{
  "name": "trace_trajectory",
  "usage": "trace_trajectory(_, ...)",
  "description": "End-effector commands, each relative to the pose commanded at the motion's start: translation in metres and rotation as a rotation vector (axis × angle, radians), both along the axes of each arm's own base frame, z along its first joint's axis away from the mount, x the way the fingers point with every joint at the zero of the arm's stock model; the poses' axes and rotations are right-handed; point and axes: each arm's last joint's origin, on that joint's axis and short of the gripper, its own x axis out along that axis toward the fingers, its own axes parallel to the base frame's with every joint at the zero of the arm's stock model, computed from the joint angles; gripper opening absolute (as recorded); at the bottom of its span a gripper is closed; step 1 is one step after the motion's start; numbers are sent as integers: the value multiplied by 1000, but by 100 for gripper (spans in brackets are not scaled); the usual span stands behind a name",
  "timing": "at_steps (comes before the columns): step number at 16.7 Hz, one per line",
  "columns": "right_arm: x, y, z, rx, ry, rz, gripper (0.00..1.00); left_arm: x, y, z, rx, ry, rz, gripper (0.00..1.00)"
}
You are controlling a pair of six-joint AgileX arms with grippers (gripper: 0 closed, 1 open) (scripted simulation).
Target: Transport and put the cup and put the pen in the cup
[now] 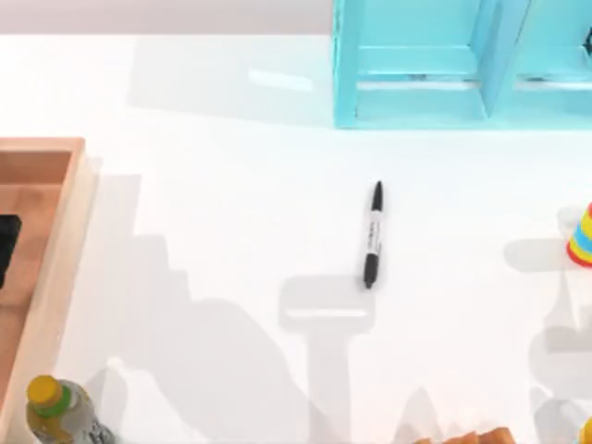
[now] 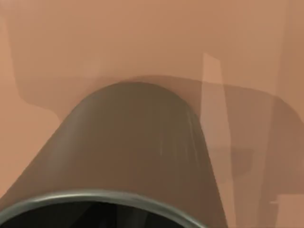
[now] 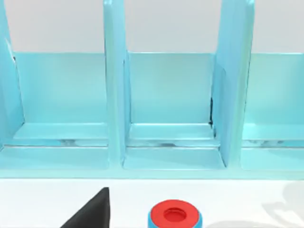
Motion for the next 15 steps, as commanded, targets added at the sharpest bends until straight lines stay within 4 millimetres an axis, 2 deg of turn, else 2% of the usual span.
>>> trace_trajectory(11,0,0,0,0,0,0,100,0,0,0,0,0,0,2)
trace_trajectory(15,0,0,0,0,0,0,100,0,0,0,0,0,0,0)
